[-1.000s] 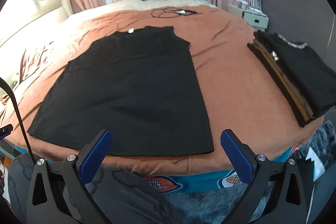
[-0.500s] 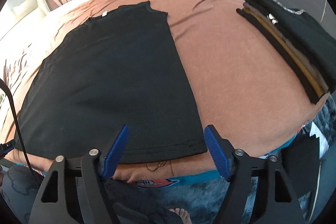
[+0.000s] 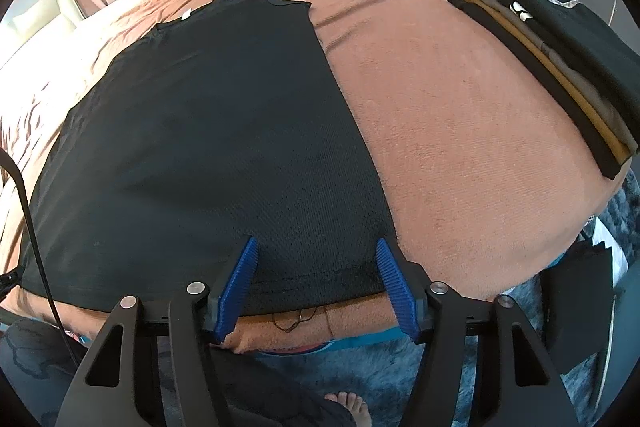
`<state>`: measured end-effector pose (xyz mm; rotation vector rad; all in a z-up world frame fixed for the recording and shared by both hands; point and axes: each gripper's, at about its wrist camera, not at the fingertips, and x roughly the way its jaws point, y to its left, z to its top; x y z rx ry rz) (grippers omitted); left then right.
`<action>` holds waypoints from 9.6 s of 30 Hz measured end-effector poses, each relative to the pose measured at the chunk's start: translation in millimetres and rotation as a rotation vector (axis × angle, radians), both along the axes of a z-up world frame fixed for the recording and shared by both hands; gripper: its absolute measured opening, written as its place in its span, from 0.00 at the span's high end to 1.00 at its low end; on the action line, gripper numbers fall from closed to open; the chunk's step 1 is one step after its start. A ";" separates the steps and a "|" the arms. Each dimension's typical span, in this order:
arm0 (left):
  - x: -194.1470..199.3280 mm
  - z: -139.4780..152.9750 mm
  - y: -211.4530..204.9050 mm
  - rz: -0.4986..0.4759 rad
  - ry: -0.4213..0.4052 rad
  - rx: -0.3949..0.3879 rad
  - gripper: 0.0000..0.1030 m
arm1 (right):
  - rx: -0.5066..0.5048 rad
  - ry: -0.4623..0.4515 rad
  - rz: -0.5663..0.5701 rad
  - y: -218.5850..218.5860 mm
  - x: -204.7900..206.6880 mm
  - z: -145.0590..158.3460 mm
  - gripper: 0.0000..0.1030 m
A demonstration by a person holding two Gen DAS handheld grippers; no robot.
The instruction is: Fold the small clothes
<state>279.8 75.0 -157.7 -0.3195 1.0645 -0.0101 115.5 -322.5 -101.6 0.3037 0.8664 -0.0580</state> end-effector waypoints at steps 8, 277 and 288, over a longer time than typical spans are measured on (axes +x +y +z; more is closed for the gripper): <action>-6.1 12.1 9.2 0.040 -0.041 -0.081 0.95 | 0.072 -0.022 0.013 -15.0 -8.9 -2.6 0.42; 149.7 42.0 28.3 -0.090 -0.038 0.057 0.12 | -0.014 0.015 0.272 -79.5 178.9 50.9 0.18; 98.0 46.6 32.6 -0.097 -0.035 0.016 0.12 | 0.033 -0.025 0.293 -81.4 108.0 53.1 0.18</action>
